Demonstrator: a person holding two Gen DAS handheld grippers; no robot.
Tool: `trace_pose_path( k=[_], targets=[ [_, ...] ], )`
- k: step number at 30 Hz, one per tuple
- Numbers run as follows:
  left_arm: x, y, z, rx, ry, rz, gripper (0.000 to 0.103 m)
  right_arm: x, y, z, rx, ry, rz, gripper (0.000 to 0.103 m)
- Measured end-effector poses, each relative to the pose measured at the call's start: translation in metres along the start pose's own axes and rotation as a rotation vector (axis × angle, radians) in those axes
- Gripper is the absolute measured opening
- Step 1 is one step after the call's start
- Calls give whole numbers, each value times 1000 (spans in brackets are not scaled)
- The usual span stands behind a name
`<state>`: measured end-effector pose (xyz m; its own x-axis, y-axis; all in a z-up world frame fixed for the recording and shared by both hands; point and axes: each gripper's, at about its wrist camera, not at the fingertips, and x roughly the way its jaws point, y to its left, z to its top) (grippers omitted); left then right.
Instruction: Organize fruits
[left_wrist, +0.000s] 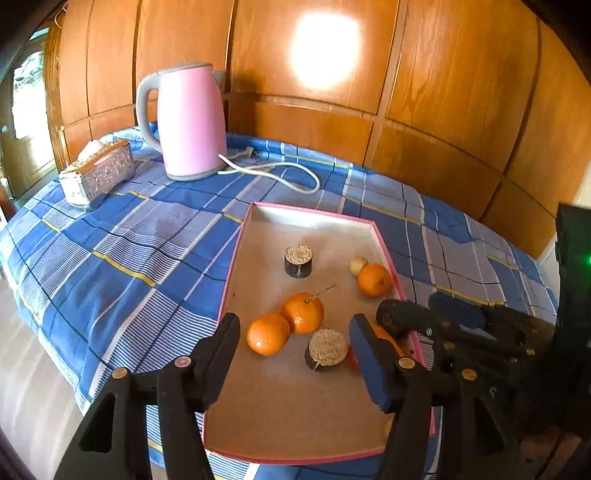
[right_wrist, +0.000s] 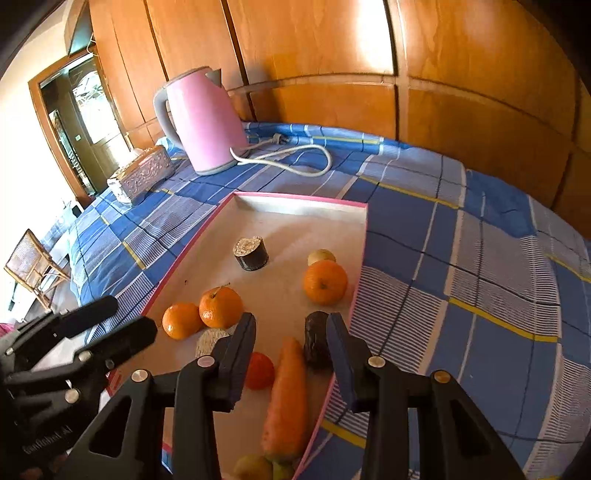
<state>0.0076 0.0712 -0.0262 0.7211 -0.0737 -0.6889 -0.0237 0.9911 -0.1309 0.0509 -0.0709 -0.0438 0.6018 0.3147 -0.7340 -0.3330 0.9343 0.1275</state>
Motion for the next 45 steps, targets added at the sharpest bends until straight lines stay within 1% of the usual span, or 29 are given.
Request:
trace_pose_path(
  k=[3,7,9,11,15,17,28,31,33,37,40,45],
  targets=[
    [-7,0,0,-2,-15,9,68,-6,0,-6,2,-9,-14,41],
    [-16,-1,-1,-6,-44,27,81,-11,1,-13,3,-17,-38,41],
    [-21,-1,-2,-9,-57,27,84,-14,0,-15,5,-20,-45,41],
    [-24,-1,-2,-12,-62,34,92,-16,0,-17,5,-26,-53,42],
    [-30,-2,-4,-15,-74,39,97,-21,3,-20,-7,-36,-66,42],
    [-33,-3,-5,-16,-77,40,101,-22,4,-21,-16,-38,-69,42],
    [-36,-6,-7,-6,-69,60,103,-27,7,-25,-21,-45,-73,42],
    [-37,-5,-7,-15,-70,52,103,-27,6,-27,-17,-42,-75,42],
    [-36,-7,-7,-11,-68,74,103,-27,6,-27,-17,-40,-77,42],
    [-34,-8,-8,-12,-69,94,103,-26,6,-27,-20,-40,-76,43],
    [-33,-8,-9,-17,-68,89,103,-25,7,-28,-23,-37,-75,43],
    [-35,-7,-9,-24,-84,105,103,-25,7,-29,-23,-37,-74,43]
  ],
)
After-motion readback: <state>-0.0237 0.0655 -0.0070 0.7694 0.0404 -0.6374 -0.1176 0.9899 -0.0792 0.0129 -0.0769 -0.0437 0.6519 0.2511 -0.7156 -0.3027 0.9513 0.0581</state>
